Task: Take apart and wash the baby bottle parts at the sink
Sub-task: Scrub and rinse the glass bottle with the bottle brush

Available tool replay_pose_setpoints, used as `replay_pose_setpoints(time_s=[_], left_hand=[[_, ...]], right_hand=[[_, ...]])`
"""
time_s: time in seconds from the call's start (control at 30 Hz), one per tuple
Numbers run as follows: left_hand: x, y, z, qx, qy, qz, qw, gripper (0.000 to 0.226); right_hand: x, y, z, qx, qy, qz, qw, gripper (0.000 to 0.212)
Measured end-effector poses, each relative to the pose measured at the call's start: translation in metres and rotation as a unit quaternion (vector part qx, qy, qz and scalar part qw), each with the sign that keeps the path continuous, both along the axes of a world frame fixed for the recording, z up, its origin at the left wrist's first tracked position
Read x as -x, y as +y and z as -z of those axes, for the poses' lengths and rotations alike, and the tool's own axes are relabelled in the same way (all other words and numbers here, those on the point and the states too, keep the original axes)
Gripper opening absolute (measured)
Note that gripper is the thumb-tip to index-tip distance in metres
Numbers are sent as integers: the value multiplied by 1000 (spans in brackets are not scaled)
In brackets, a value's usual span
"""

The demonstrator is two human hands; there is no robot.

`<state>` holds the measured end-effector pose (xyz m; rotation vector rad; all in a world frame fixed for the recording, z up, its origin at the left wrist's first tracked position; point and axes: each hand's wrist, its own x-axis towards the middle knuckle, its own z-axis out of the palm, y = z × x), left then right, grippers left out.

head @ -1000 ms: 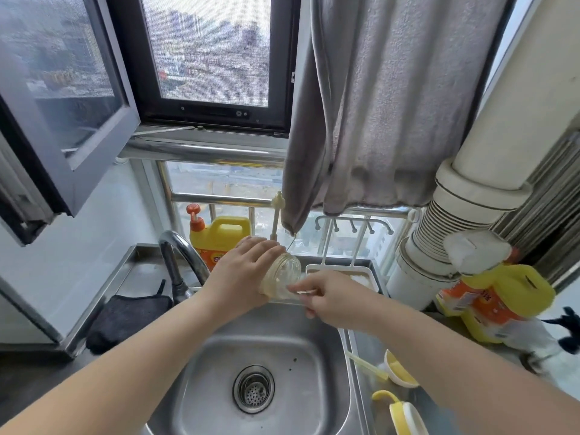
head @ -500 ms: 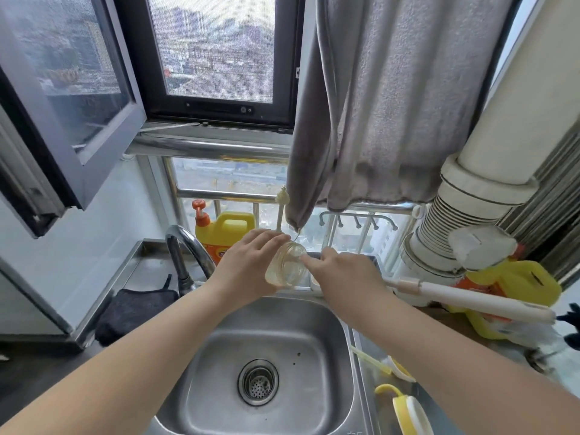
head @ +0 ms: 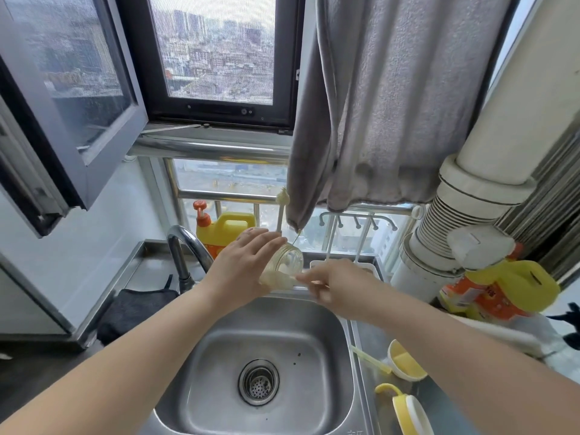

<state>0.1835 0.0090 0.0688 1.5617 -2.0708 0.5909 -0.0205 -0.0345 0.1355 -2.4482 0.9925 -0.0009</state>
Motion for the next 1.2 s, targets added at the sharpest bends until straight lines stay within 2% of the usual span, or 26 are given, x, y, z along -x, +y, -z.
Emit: replay_pose_setpoints(time_s=[0.07, 0.13, 0.2, 0.27, 0.33, 0.37, 0.4, 0.43, 0.47, 0.5, 0.53, 0.57, 0.6, 0.63, 0.7, 0.73, 0.77, 0.83, 0.87, 0.93, 0.97, 1.03, 1.1, 1.13, 1.17, 1.2], left_hand=[[2, 2, -2, -11, 15, -10, 1000, 88], [3, 1, -7, -12, 14, -10, 1000, 87], [3, 0, -11, -6, -1, -3, 1000, 87], [2, -2, -10, 1, -26, 9, 1000, 89], [1, -2, -7, 8, -51, 16, 999, 93], [-1, -2, -6, 15, -58, 19, 998, 93], [-4, -1, -5, 23, -60, 19, 998, 92], [-5, -1, -5, 31, -58, 14, 998, 90], [-6, 1, -7, 38, -48, 6, 998, 89], [-7, 1, -8, 43, -36, 2, 998, 88], [-8, 2, -9, 46, -30, 2, 998, 86], [-9, 2, -9, 45, -33, 4, 998, 86], [-9, 3, -8, 40, -40, 5, 998, 85], [-10, 3, -6, 35, -44, 5, 998, 87], [-10, 4, -4, 24, -35, -5, 999, 89], [-9, 4, -4, 17, -22, -11, 1000, 89], [-8, 3, -4, 9, -7, -15, 1000, 88], [-4, 2, -8, -4, 22, -13, 1000, 88], [-2, 0, -11, -7, 31, -7, 999, 87], [2, -3, -14, -4, 32, 7, 999, 84], [3, -4, -15, 0, 26, 10, 1000, 82], [0, -5, -15, 11, 13, 7, 1000, 81], [-6, -6, -14, 22, 8, 12, 1000, 82], [-8, -6, -14, 28, 11, 19, 999, 82], [-9, -7, -14, 32, 19, 25, 999, 82], [-9, -7, -14, 36, 29, 26, 999, 82]], right_hand=[[0, 3, -5, 217, 104, -30, 970, 53], [-2, 7, -8, 348, 117, -58, 928, 62], [-5, 13, -8, 388, 130, -71, 910, 57], [-9, 15, -1, 370, 137, -61, 917, 57], [-12, 15, 6, 287, 112, -34, 951, 50], [-14, 14, 7, 207, 79, -22, 975, 43], [-14, 10, 8, 90, 23, -4, 996, 36], [-12, 6, 6, -52, -41, 31, 997, 29], [-9, 2, 5, -198, -107, 73, 972, 25], [-6, -1, 2, -319, -156, 101, 929, 23], [-3, -3, 0, -398, -188, 112, 891, 24], [0, -3, -2, -428, -198, 111, 875, 24], [0, -2, -2, -413, -188, 104, 885, 24], [-1, 0, 1, -352, -162, 94, 917, 23], [-4, 1, 2, -132, -76, 71, 986, 26], [-6, 1, 1, -9, -25, 50, 998, 33], [-8, 1, 1, 108, 21, 30, 993, 47], [-11, 2, 2, 278, 64, -9, 958, 70], [-14, 3, 2, 326, 73, -27, 942, 73], [-19, 2, 1, 348, 98, -36, 932, 66], [-20, 1, 2, 331, 100, -36, 937, 61], [-22, -1, 4, 224, 69, -25, 972, 53], [-23, -3, 5, 21, -24, 7, 999, 42], [-23, -4, 5, -107, -80, 38, 990, 37], [-21, -5, 5, -237, -135, 71, 959, 34], [-20, -6, 3, -358, -183, 99, 910, 34]])
